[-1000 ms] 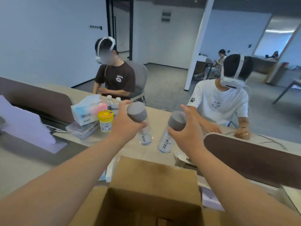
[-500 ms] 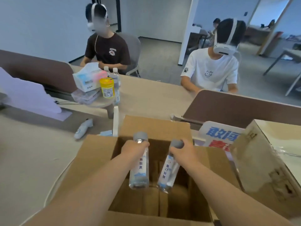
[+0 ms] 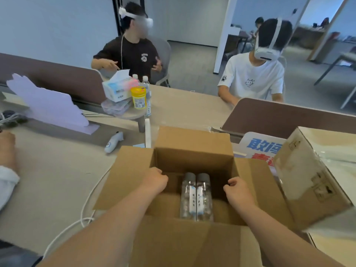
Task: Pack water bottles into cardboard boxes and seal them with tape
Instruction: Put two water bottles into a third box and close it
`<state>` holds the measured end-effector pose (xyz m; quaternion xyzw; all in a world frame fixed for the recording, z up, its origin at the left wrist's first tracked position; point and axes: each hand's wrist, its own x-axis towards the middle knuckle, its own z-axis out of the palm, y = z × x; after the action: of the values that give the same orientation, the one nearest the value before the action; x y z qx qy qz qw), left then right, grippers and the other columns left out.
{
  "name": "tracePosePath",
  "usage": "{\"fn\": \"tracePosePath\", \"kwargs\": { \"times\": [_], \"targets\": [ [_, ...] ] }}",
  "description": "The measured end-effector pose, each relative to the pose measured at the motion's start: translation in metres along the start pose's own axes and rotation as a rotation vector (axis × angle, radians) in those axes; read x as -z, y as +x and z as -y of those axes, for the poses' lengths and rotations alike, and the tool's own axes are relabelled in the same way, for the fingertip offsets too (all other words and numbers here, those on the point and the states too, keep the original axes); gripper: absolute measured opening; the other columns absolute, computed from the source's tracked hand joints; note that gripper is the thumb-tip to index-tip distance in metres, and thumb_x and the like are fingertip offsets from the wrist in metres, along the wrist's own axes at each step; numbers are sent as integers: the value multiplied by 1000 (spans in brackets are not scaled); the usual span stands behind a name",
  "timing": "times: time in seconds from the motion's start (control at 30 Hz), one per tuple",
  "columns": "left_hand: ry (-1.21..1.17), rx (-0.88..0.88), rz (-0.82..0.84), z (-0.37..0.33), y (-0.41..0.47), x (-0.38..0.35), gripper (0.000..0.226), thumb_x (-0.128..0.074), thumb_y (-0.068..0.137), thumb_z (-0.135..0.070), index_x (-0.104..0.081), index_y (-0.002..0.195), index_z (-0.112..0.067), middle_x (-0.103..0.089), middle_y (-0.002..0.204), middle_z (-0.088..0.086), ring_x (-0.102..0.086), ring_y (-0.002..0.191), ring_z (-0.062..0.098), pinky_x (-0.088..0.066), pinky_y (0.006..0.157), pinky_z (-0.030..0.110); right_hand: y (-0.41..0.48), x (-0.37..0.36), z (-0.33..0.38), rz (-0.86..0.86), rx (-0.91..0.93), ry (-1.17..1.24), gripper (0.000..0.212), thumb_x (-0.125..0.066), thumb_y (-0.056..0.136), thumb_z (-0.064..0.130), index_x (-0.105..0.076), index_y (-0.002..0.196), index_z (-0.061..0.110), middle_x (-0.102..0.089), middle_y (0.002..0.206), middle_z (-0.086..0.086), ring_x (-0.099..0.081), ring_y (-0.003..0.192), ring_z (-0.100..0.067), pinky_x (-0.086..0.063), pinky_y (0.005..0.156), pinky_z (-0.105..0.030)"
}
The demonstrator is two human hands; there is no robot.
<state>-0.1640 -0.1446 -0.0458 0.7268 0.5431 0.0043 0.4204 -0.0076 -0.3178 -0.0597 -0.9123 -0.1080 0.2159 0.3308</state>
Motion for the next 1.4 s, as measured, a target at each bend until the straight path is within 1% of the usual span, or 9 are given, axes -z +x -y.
{"fn": "tracePosePath", "kwargs": {
  "times": [0.23, 0.33, 0.47, 0.63, 0.8, 0.9, 1.03, 1.23, 1.4],
  "targets": [
    [234, -56, -38, 58, -44, 26, 25, -62, 85, -30, -50, 67, -19, -62, 80, 4, -56, 77, 23, -38, 67, 27, -61, 5, -27, -237, -83, -126, 25, -59, 87, 16, -55, 105, 0, -59, 101, -17, -56, 88, -32, -48, 75, -38],
    [330, -39, -32, 74, -58, 30, 26, -67, 81, -38, -52, 70, -20, -56, 77, 0, -53, 75, 19, -40, 68, 27, -76, 1, -34, -352, -256, -294, 55, -63, 85, 31, -42, 126, 1, -46, 130, -20, -45, 119, -36, -40, 99, -44],
    [433, -30, 27, 82, -66, 26, 35, -60, 86, -46, -63, 102, -15, -63, 104, 6, -60, 100, 24, -47, 83, 32, -84, 8, -49, -311, -492, 141, 71, -68, 82, 31, -35, 134, -4, -42, 134, -23, -45, 121, -40, -40, 99, -44],
    [182, 177, 167, 98, -76, 25, 50, -47, 93, -56, -61, 96, -8, -53, 66, 5, -53, 59, 17, -44, 66, 24, -81, 20, -70, -220, -369, 411, 49, -63, 89, 28, -53, 126, -2, -56, 123, -20, -51, 112, -39, -43, 93, -42],
    [-167, 38, -100, 123, -80, 7, 41, -57, 90, -48, -68, 101, -10, -66, 104, 11, -62, 107, 33, -52, 92, 40, -87, 20, -82, -200, -295, 655, 43, -67, 88, 22, -57, 127, 6, -58, 123, -13, -51, 112, -35, -38, 102, -45],
    [-384, -82, -209, 136, -87, -13, 13, -58, 89, -31, -70, 84, -28, -70, 97, 4, -64, 100, 29, -52, 89, 46, -89, 17, -86, -183, -299, 729, 40, -65, 89, 19, -58, 127, 9, -58, 123, -11, -51, 112, -33, -35, 106, -46],
    [-682, -150, -155, 128, -105, -21, 37, -43, 100, -8, -64, 119, -31, -67, 114, -9, -60, 108, 13, -47, 97, 37, -83, 12, -89, -189, -274, 727, 37, -61, 92, 23, -58, 126, 8, -60, 124, -9, -52, 116, -31, -35, 107, -45],
    [-514, -262, 11, 147, -112, 3, 55, -35, 100, 5, -44, 137, -33, -53, 131, -17, -52, 118, 4, -47, 88, 16, -80, -2, -87, -126, -111, 613, 22, -56, 95, 23, -60, 108, 6, -60, 104, -13, -52, 98, -30, -39, 95, -41],
    [-418, -238, 174, 160, -100, 22, 69, -36, 95, 17, -44, 137, -38, -46, 141, -16, -46, 129, 12, -41, 104, 37, -69, 14, -100, 84, -73, 605, 22, -39, 86, -2, -60, 86, 3, -56, 81, -13, -47, 74, -25, -36, 70, -35]
  ]
}}
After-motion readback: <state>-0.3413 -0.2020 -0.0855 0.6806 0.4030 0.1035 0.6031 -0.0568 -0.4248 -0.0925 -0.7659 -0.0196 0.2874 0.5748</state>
